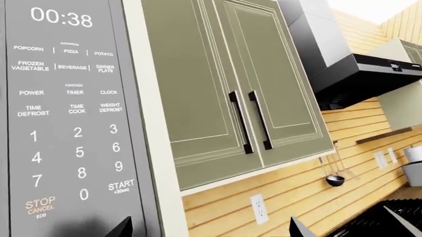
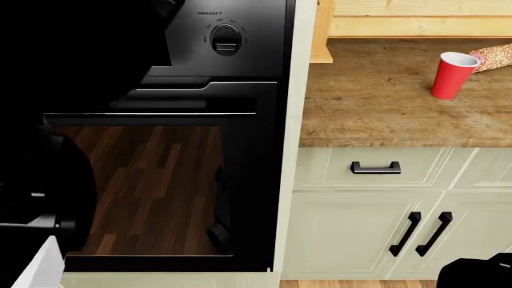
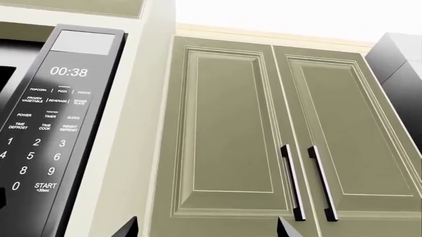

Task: Open the microwave door

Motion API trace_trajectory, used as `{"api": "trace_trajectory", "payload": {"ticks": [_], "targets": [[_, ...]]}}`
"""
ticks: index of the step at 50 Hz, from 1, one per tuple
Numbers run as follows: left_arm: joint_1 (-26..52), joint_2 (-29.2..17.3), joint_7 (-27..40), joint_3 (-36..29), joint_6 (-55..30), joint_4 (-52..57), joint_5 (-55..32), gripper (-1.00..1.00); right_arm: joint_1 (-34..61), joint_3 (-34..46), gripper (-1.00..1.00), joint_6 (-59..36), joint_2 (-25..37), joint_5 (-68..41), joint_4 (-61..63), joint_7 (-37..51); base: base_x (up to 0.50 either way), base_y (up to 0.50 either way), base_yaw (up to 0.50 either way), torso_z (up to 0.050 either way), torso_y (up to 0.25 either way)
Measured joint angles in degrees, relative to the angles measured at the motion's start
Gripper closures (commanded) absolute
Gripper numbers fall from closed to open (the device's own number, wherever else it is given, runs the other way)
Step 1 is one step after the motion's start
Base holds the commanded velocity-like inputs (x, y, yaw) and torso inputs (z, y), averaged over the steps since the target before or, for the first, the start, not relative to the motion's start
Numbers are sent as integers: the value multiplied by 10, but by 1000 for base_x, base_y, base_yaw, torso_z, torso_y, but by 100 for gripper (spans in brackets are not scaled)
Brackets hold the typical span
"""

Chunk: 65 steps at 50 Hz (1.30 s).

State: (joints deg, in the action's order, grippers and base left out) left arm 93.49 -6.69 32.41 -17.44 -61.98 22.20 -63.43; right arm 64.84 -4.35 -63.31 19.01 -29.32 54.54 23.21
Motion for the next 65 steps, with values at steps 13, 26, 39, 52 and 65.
{"api": "trace_trajectory", "payload": {"ticks": [13, 26, 39, 52, 65], "targets": [[5, -14, -21, -6, 38, -60, 38, -100, -2, 0, -100, 2, 2, -6, 1, 5, 0, 0, 0, 0, 0], [16, -31, -24, 7, 62, -92, 55, -100, -2, 4, -100, 4, 4, -10, -1, 11, 0, 0, 0, 0, 0], [31, -48, -9, 28, 62, -82, 43, -100, 1, 6, -100, 8, 6, -14, -4, 16, 0, 0, 0, 0, 0], [52, -69, 17, 50, 42, -53, 11, -100, -4, 6, -100, 15, 7, -18, -6, 20, 0, 0, 0, 0, 0], [75, -95, 47, 75, 19, -29, -27, -100, -9, 4, -100, 21, 9, -23, -6, 24, 0, 0, 0, 0, 0]]}}
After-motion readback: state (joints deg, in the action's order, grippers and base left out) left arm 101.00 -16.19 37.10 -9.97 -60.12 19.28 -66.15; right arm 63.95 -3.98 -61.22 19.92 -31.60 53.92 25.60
